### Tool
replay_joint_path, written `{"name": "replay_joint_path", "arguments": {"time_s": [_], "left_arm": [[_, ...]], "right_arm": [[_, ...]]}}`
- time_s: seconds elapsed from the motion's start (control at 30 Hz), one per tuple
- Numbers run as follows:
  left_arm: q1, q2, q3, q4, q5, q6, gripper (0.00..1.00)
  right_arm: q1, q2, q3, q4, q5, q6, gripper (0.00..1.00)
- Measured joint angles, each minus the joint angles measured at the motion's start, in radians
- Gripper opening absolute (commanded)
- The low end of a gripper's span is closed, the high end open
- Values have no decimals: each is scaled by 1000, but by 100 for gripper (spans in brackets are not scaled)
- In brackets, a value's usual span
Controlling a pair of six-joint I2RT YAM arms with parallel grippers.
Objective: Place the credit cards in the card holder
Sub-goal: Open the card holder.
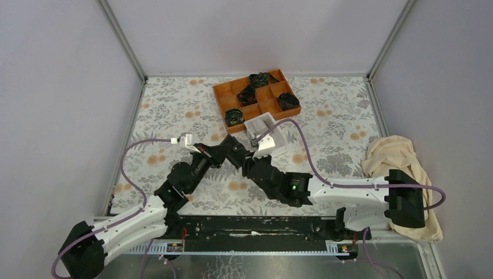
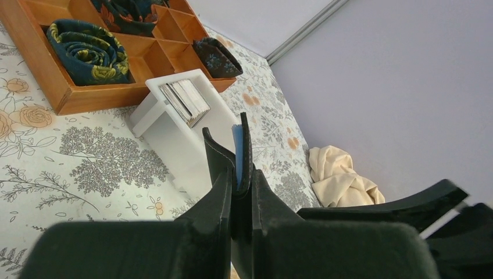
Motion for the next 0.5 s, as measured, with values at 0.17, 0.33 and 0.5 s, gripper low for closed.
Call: {"name": "replay_joint_path", "arguments": {"time_s": [0.17, 0.33, 0.5], "left_arm": [[0, 6, 22, -63, 16, 17, 0], [0, 8, 48, -119, 24, 29, 0], [0, 0, 63, -156, 41, 40, 0]], "right_arm": [[44, 51, 80, -12, 53, -107, 51], [66, 116, 143, -22, 80, -184, 52], [69, 153, 168, -27, 86, -226, 53]]}}
